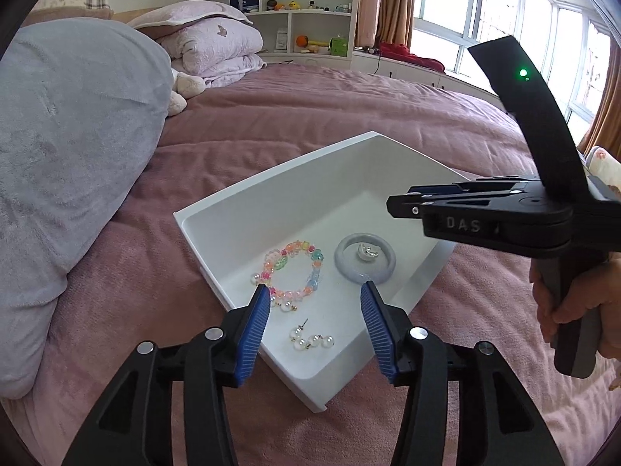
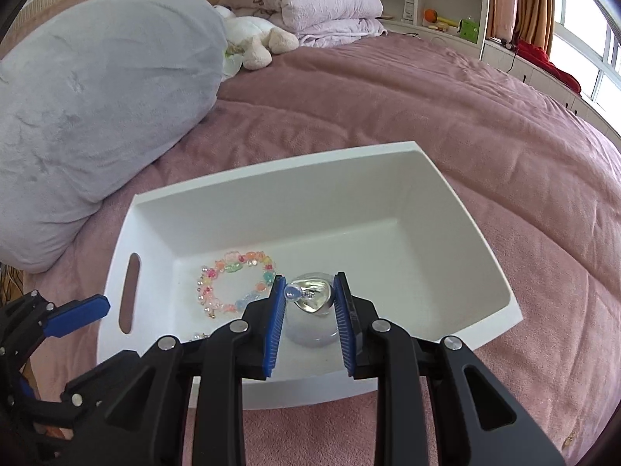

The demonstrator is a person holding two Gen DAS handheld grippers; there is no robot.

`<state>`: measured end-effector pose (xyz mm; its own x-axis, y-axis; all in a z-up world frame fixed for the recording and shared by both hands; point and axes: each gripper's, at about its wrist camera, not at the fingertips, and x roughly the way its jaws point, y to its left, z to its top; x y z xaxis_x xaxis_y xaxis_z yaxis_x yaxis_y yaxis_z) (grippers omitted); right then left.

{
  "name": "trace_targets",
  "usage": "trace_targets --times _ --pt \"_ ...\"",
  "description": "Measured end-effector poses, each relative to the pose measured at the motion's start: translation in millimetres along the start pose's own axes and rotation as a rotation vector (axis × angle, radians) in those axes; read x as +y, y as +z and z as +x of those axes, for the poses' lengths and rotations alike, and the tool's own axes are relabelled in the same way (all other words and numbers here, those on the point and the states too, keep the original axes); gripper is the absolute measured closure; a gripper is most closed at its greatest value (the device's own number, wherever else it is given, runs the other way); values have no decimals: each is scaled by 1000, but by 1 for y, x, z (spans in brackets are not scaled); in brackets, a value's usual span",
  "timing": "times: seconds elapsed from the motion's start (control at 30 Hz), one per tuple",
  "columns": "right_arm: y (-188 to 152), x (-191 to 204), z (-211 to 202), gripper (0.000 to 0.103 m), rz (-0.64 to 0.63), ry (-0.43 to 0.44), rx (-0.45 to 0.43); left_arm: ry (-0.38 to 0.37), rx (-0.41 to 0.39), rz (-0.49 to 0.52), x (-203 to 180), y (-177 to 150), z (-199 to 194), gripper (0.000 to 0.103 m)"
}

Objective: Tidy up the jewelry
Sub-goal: 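Carry pearl earring and silver heart to the white tray while both tools open inside it, then move both open tools back over the gold heart and starburst earring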

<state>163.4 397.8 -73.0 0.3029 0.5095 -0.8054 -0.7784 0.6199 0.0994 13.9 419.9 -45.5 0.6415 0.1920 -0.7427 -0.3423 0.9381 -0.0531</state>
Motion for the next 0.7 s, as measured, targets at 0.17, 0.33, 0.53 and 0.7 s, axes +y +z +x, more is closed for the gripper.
trace_targets --times 0.17,0.33,0.53,0.7 --pt "-6 -1 -1 76 17 4 -25 -6 1 -24 3 -1 2 49" --pt "-8 -6 -11 60 40 5 -58 -18 -3 -50 5 -4 0 46" --pt "-15 -15 -43 47 40 -12 -121 -27 -24 -30 -3 -9 -13 43" --pt "-33 -32 -97 36 43 -67 -222 -42 -45 -12 -16 -12 -29 41"
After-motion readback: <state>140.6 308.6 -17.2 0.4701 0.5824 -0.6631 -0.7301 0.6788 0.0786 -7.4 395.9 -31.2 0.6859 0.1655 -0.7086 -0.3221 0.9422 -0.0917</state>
